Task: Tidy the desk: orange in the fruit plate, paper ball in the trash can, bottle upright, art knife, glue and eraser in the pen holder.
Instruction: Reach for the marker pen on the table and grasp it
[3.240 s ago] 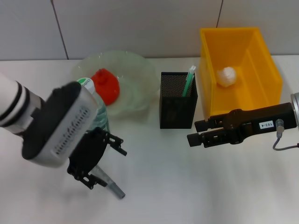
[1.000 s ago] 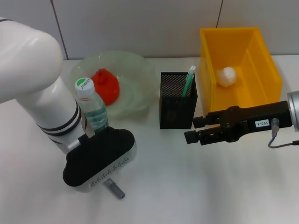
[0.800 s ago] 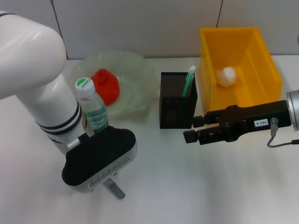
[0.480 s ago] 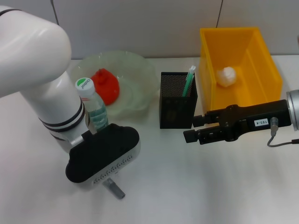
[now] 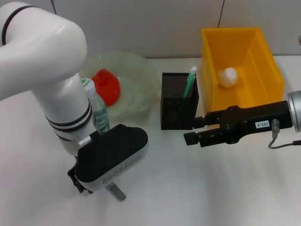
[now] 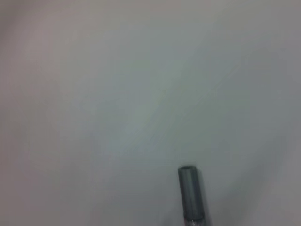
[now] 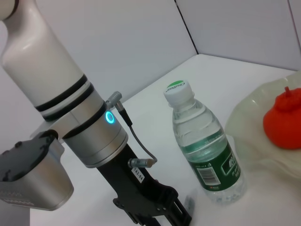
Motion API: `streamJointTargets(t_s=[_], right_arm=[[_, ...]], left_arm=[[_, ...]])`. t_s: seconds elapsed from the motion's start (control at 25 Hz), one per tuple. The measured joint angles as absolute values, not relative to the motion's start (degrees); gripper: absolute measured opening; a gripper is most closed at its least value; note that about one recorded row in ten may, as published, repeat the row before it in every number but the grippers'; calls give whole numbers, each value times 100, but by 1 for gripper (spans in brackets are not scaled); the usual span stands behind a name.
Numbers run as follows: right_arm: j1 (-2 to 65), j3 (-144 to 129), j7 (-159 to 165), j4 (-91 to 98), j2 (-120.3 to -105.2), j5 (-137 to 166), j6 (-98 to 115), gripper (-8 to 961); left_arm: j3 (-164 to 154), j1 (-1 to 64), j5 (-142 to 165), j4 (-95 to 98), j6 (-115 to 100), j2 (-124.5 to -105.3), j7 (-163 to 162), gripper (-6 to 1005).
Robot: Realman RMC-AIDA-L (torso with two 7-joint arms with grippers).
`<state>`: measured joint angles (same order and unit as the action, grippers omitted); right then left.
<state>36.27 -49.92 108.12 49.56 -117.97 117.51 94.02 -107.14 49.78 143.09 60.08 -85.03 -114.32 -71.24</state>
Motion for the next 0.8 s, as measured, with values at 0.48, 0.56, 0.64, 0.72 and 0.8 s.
streamJointTargets(t_s=[0.48, 0.56, 0.64, 0.72, 0.8], right_arm=[[3578, -4992, 10736, 4925, -11806, 11751, 9422, 745], [3569, -4992, 10724, 4918, -11807, 11751, 9422, 745], [3556, -4992, 10698, 4914, -11809, 11749, 9422, 745], [3547, -4990, 10678, 4913, -11810, 11742, 9427, 745], [3535, -4990, 10668, 4913, -11812, 11736, 9430, 745]], left_arm=[[-10577, 5059, 14451, 5971, -8638, -11559, -7236, 632], [-10553, 5070, 14567, 5961, -8611, -11616, -7274, 633], [-10556, 5072, 14576, 5960, -8594, -11631, -7275, 633], [-10555, 5077, 14578, 5959, -8588, -11635, -7275, 634], [-10552, 5103, 14586, 5947, -8593, -11646, -7276, 633]])
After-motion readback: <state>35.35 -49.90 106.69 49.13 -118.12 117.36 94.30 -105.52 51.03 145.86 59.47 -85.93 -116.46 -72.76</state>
